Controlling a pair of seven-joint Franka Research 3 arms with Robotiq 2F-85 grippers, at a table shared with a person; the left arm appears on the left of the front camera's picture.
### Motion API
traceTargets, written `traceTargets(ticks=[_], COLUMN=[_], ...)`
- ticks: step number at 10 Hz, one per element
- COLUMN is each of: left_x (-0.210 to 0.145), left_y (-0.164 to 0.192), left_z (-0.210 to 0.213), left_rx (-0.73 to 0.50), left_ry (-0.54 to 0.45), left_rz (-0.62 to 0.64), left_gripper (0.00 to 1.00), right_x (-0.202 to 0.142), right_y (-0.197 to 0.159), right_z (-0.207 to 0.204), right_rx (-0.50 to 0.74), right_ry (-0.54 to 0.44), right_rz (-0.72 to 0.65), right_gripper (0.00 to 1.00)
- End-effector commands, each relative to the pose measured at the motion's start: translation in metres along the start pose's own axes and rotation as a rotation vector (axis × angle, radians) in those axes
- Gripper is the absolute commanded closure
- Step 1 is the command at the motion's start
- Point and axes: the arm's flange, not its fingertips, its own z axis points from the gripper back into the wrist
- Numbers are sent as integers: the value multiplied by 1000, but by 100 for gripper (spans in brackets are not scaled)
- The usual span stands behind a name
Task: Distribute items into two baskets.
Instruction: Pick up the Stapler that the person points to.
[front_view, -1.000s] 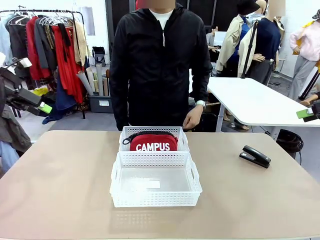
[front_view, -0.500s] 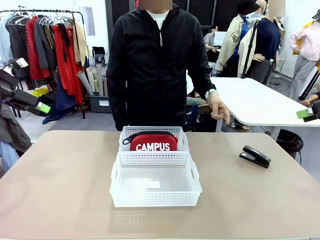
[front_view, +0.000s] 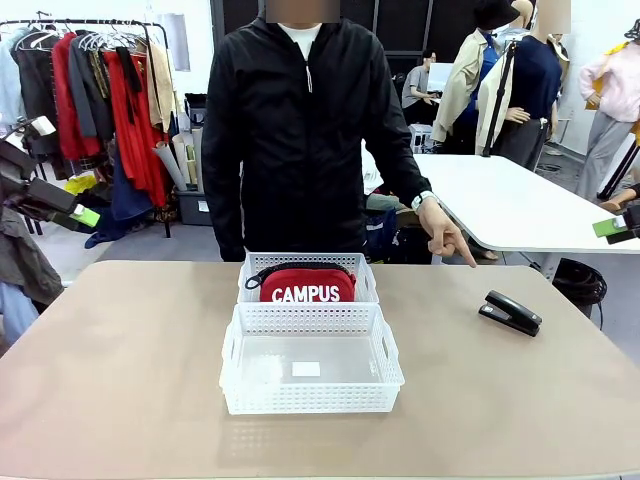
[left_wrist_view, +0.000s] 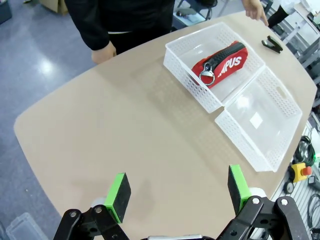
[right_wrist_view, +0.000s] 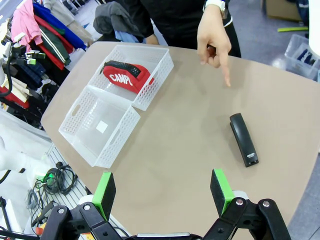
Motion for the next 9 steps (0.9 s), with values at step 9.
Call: traceTargets(ticks=[9], left_x=[-1], left_y=[-1], left_z=[-1], left_rx=[1], left_ry=[-6], left_rz=[9], left_gripper=[0], right_x=[0], right_y=[0], right_z=[0], right_rx=[0], right_ry=[0], right_rz=[0], right_gripper=[0])
